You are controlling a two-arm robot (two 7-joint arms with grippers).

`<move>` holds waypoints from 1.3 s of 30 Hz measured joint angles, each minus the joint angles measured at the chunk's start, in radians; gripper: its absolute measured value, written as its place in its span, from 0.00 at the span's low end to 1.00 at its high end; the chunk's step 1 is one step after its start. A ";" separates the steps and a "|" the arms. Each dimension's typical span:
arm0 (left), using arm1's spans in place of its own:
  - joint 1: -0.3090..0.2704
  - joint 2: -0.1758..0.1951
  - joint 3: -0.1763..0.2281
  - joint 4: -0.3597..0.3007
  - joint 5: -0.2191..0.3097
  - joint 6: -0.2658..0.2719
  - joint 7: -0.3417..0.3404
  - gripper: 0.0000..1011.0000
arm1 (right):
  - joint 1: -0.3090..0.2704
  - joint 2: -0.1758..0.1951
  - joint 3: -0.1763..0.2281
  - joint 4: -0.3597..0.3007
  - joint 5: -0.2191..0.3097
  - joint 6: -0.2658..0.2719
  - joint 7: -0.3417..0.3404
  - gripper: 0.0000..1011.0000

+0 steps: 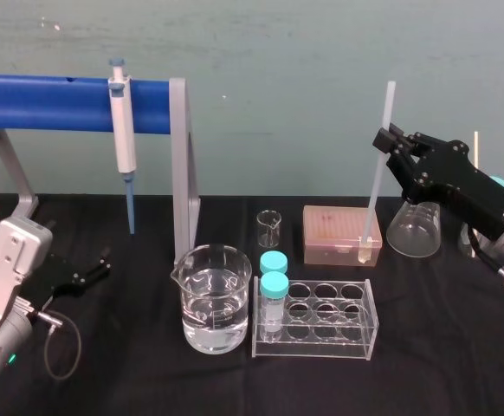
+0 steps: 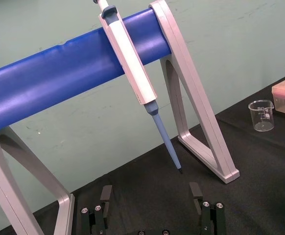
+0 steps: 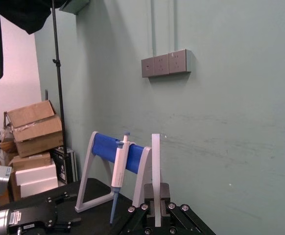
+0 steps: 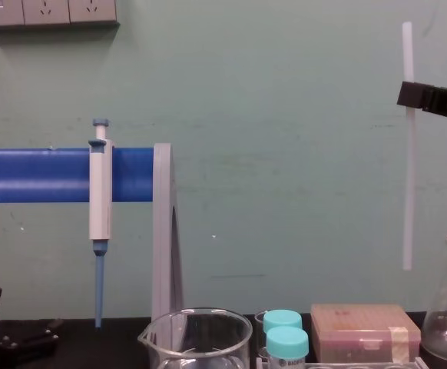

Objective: Pick up the stirring rod with one hand, then place it down.

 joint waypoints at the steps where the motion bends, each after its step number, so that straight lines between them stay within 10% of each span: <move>1: 0.000 0.000 0.000 0.000 0.000 0.000 0.000 0.99 | 0.000 0.000 0.000 0.000 0.001 0.001 0.000 0.06; 39: 0.000 0.000 0.000 0.000 0.000 0.000 0.000 0.99 | 0.025 0.006 -0.035 0.027 0.012 0.006 0.017 0.06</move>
